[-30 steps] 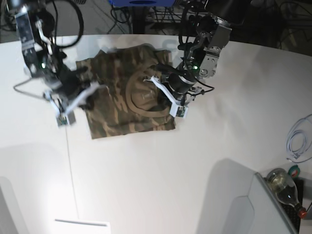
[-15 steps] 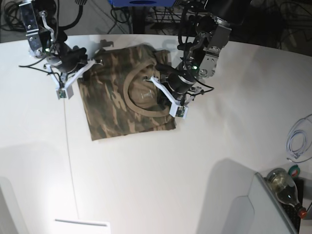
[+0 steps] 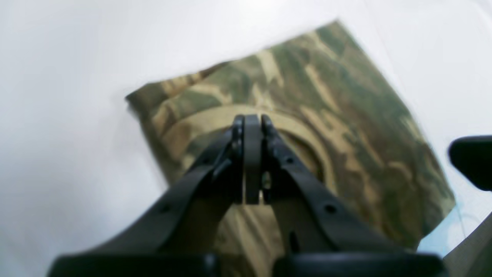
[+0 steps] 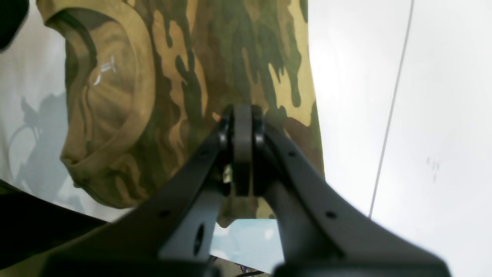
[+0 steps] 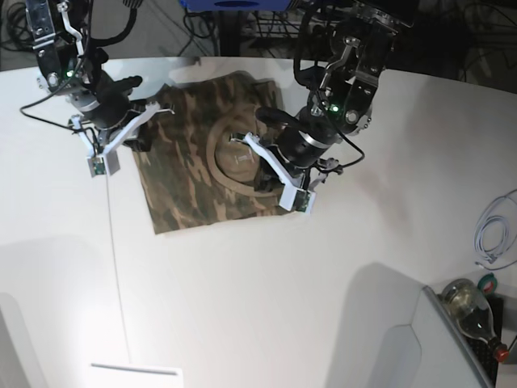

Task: Layout the t-shirt on the table in an organized manner, then fold the t-shirt properly
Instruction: 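Grasp the folded shirt edges with both grippers and straighten them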

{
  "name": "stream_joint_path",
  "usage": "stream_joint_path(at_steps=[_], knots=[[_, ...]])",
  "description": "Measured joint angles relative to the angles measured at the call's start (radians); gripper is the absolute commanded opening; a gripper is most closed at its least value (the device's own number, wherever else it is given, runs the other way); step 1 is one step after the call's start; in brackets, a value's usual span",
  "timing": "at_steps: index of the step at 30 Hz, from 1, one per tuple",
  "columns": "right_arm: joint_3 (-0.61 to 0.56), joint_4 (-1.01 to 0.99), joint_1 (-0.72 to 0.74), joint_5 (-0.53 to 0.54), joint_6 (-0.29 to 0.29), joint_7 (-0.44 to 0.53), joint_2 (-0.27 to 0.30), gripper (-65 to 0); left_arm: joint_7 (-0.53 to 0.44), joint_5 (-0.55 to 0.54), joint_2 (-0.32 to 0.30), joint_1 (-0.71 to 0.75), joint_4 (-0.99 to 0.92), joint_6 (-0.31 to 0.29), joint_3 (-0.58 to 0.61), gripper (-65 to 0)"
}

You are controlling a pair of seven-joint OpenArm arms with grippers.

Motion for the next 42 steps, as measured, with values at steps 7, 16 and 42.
stream_joint_path(at_steps=[7,16,42], knots=[[-0.002,0.0,-0.005,0.0,0.0,0.0,0.0,-65.0,0.002,0.0,0.005,-0.033,-0.045,0.005,-0.117,-28.6],[-0.008,0.0,-0.004,-0.003,0.0,0.0,0.0,-65.0,-0.016,0.0,0.021,-0.119,-0.2,0.004,-0.113,-27.5],[-0.008,0.0,-0.002,-0.003,0.0,0.0,0.001,-65.0,-0.012,-0.004,0.07,-0.137,-0.225,0.004,-0.108,-65.0]])
